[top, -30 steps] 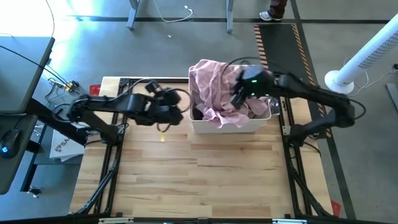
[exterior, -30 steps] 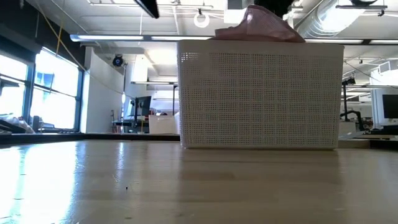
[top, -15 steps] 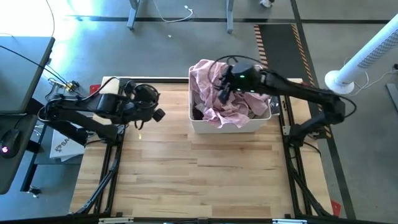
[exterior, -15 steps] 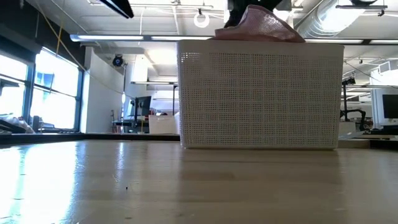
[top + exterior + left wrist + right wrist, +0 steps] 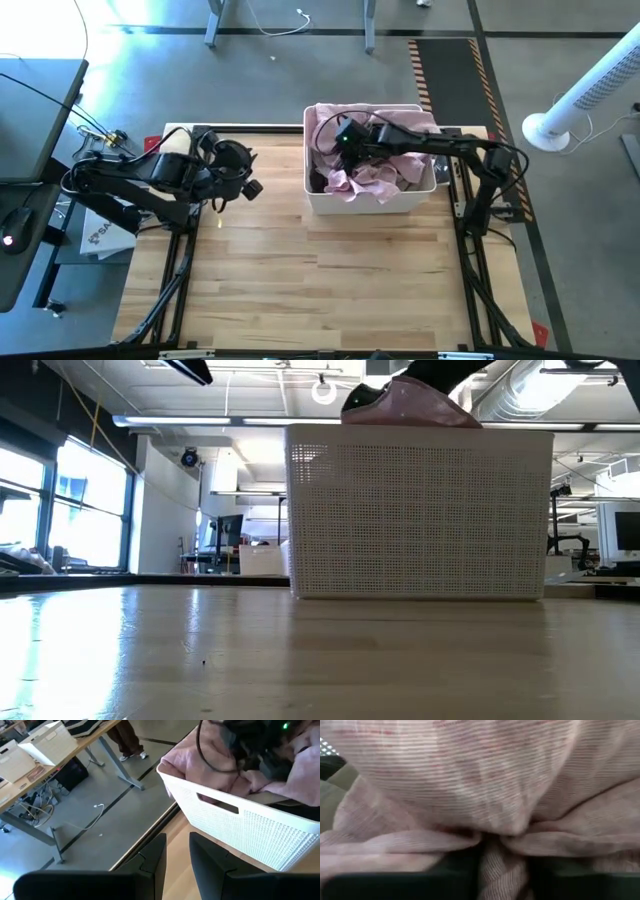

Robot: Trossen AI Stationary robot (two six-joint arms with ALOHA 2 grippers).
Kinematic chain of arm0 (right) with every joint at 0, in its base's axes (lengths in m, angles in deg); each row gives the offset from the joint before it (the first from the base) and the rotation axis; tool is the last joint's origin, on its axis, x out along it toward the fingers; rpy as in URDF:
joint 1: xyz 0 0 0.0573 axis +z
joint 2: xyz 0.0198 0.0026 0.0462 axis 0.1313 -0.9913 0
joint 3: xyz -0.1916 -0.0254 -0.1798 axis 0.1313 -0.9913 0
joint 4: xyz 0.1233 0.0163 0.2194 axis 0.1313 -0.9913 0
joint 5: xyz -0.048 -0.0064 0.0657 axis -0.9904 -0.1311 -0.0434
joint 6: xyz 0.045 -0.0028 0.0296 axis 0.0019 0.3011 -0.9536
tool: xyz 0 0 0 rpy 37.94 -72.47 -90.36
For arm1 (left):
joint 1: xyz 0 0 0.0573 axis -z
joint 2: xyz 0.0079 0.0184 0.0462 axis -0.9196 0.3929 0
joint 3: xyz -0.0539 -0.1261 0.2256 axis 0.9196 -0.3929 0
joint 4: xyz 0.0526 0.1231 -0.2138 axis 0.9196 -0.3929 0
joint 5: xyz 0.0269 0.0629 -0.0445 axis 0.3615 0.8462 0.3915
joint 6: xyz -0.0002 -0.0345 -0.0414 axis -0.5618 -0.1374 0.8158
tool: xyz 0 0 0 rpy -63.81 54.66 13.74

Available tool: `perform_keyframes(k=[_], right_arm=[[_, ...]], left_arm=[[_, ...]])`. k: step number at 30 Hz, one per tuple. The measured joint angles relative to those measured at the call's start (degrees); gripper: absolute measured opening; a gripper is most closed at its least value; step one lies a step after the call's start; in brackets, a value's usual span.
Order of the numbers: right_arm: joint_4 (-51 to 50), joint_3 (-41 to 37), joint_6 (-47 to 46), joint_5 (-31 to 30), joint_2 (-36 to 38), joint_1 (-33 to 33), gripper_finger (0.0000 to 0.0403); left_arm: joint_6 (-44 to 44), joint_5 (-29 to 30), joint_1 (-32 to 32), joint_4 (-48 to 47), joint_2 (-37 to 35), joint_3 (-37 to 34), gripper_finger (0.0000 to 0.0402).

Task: Sort clothes
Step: Put the pink shirt into the laundry bin

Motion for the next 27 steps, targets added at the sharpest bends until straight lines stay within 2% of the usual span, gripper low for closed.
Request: perform_keyframes(k=[2, 3, 4, 9, 15, 18, 23, 27], right_arm=[[-0.13, 0.0, 0.77, 0.08, -0.21, -0.02, 0.0067], [-0.05, 0.09, 1.26, 0.04, 0.19, 0.0, 0.0037], [-0.32, 0.45, 1.65, -0.12, 0.75, 0.0, 0.0024], [-1.99, 6.49, 3.28, -7.14, 6.76, 2.53, 0.0026], [1.59, 17.2, 12.58, -18.7, 15.39, 11.44, 0.0013], [7.3, 22.58, 20.03, -23.97, 18.87, 17.33, 0.0012], [21.91, 28.42, 34.59, -29.08, 22.0, 26.36, 0.0012], [33.21, 29.35, 46.85, -35.74, 22.52, 29.29, 0.0012]], left_arm=[[-0.12, 0.13, 0.21, -0.05, 0.0, 0.0, 0.008], [-0.4, 0.12, 0.3, -0.05, 0.0, 0.0, 0.008], [-0.53, 0.15, 0.31, -0.03, 0.02, 0.0, 0.008], [-0.57, 0.51, 0.31, -0.14, 0.01, 0.0, 0.008], [-0.7, 0.9, 0.31, -0.22, 0.0, 0.0, 0.008], [-0.7, 0.91, 0.31, -0.22, 0.0, 0.0, 0.008], [-0.68, 0.9, 0.31, -0.22, 0.0, 0.0, 0.008], [-0.67, 0.89, 0.31, -0.24, 0.0, 0.0, 0.008]])
